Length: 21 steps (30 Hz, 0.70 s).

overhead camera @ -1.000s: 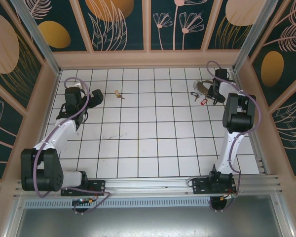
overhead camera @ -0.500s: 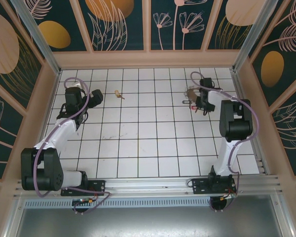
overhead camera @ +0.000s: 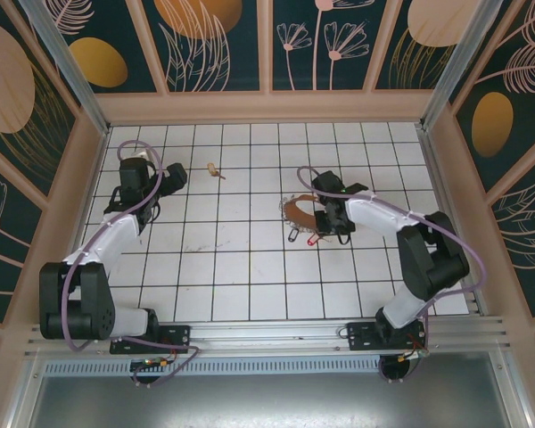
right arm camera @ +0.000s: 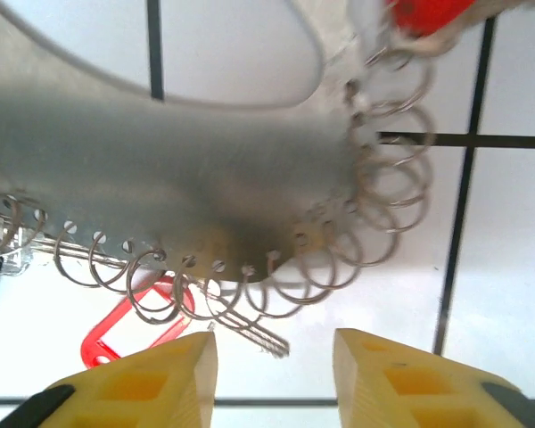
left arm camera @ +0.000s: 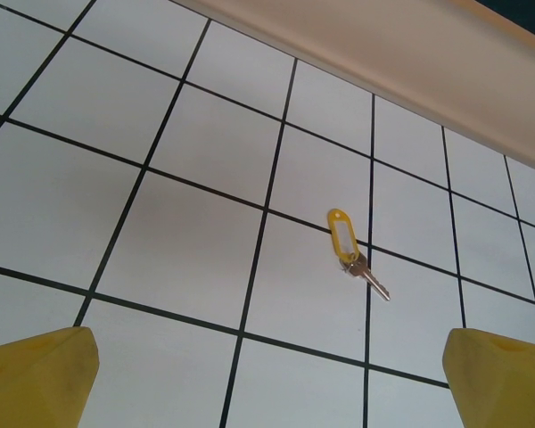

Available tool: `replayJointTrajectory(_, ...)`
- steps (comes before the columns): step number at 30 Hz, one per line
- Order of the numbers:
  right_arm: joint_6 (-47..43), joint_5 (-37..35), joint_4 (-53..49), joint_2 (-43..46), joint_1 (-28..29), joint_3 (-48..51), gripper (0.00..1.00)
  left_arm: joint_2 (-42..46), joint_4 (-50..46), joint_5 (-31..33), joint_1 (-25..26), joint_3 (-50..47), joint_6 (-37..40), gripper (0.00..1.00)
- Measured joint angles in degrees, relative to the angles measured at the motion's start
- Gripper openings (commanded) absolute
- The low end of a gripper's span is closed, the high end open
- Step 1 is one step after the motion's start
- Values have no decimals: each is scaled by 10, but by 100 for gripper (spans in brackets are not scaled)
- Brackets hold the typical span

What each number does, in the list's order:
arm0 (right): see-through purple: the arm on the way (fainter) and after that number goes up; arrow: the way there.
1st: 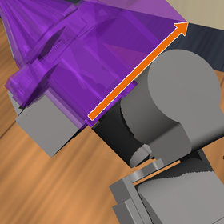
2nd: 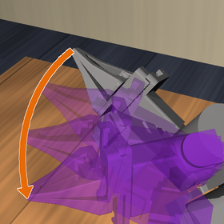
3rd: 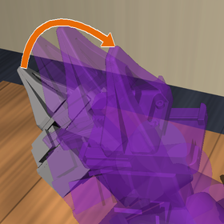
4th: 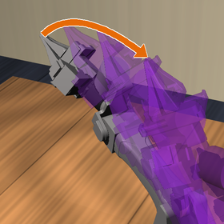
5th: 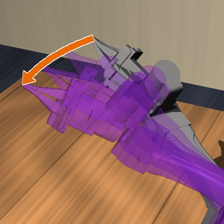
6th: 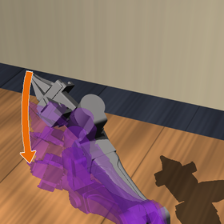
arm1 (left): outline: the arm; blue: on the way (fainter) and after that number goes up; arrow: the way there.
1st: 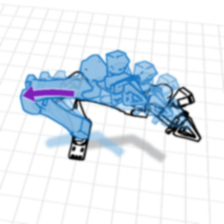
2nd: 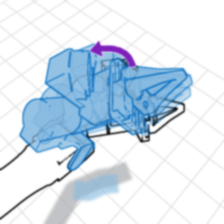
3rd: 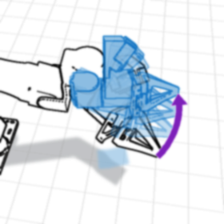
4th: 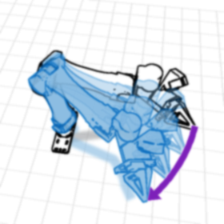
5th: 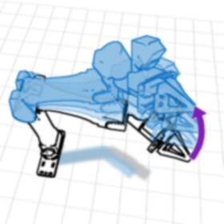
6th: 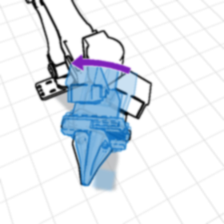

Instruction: Put the keys on the keyring

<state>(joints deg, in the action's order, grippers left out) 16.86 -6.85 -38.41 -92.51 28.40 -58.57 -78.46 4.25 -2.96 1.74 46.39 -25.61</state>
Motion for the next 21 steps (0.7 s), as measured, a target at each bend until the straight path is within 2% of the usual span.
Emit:
replayJointTrajectory(5,-14,7,-11,23,0,-41,47,-10,0,0,0,0,0,99)
replayJointTrajectory(7,-15,17,-3,18,6,-59,51,-14,0,0,0,0,0,99)
replayJointTrajectory(10,-9,17,12,-19,41,-98,57,-18,0,0,0,0,0,99)
replayJointTrajectory(14,0,-21,37,-102,106,-142,61,-20,0,0,0,0,0,99)
replayJointTrajectory(17,1,-41,41,-140,131,-135,61,-20,0,1,0,0,0,99)
replayJointTrajectory(21,5,-82,40,-143,131,-92,61,-23,0,1,0,0,0,99)
